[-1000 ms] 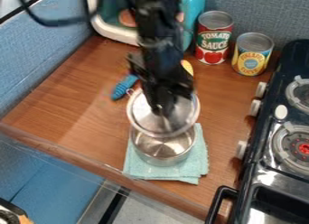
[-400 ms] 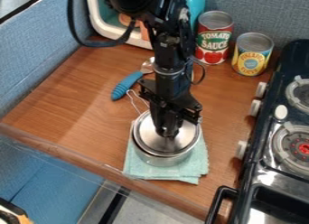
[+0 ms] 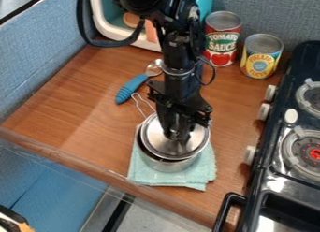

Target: Cover the silver pot

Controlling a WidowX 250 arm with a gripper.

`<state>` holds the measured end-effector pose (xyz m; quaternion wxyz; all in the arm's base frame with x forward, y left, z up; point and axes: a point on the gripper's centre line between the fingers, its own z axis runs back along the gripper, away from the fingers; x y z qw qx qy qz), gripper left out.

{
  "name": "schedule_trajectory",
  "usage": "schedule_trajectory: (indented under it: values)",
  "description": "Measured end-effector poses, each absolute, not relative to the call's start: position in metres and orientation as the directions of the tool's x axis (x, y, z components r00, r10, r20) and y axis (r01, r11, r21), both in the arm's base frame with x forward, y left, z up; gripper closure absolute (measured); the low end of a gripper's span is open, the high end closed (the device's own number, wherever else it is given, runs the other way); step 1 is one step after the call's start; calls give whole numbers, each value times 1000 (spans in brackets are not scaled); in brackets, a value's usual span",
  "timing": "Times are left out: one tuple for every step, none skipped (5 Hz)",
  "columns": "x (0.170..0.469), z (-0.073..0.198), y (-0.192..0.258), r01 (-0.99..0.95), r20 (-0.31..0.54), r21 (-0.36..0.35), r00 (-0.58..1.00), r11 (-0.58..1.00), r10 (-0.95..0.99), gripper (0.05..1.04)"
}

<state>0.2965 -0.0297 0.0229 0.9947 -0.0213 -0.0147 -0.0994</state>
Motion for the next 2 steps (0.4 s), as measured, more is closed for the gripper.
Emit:
schedule_trajectory:
  values:
    - [298, 51, -28, 187, 94, -20, 978, 982, -184, 152]
    - [296, 83, -28, 190, 157, -10, 970, 982, -186, 75]
